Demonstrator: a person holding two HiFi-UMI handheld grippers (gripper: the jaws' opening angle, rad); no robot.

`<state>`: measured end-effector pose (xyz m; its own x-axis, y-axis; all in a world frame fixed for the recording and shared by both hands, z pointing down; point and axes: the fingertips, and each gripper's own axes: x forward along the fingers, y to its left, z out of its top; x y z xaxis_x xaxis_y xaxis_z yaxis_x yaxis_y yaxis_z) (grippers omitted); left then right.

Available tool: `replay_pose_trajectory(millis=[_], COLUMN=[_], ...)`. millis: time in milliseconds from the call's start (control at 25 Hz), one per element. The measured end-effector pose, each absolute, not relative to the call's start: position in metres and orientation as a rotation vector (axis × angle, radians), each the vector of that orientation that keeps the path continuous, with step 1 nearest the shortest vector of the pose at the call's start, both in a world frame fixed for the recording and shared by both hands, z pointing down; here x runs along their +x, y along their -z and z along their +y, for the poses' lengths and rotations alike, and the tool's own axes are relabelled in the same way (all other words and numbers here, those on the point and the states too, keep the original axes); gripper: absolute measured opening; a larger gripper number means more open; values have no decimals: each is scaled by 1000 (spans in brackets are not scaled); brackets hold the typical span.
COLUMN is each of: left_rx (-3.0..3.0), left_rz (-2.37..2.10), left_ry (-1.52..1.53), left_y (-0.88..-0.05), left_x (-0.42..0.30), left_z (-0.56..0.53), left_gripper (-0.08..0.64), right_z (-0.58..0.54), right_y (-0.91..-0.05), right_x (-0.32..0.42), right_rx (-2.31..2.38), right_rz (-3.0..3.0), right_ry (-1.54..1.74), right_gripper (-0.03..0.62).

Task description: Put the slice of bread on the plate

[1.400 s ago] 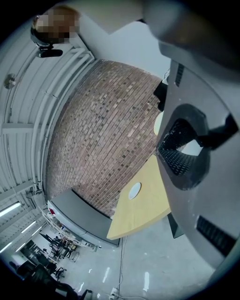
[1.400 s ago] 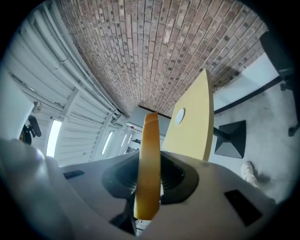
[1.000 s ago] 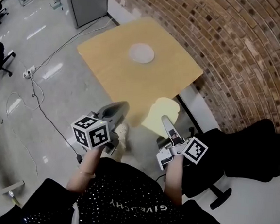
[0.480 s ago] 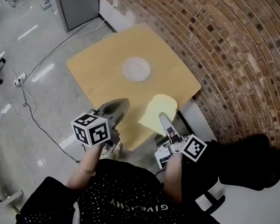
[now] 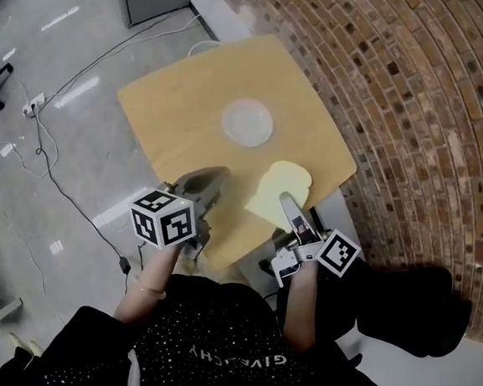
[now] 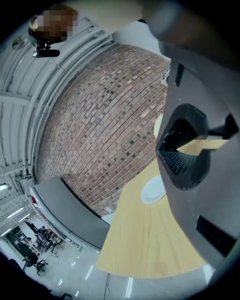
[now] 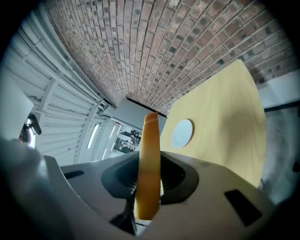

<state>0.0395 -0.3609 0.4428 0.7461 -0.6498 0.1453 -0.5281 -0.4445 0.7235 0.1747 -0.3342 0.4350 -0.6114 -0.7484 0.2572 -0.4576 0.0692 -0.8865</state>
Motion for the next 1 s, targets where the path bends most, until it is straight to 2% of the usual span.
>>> replay_pose_trajectory(millis=[600,1000], left_rx=[1960,1924], left_rz=[-988,-1021], left_ry=[215,227], left_y=[-494,-513], left_x=[36,23], left_z=[-439,-469], left_gripper=[11,11], right_z=[-514,-554], right_y=[-511,-569], right_x=[157,110], right_rx=[-1176,-1181], right_rz=[2243,2252], right_ry=[1766,1994], right_gripper=[94,94])
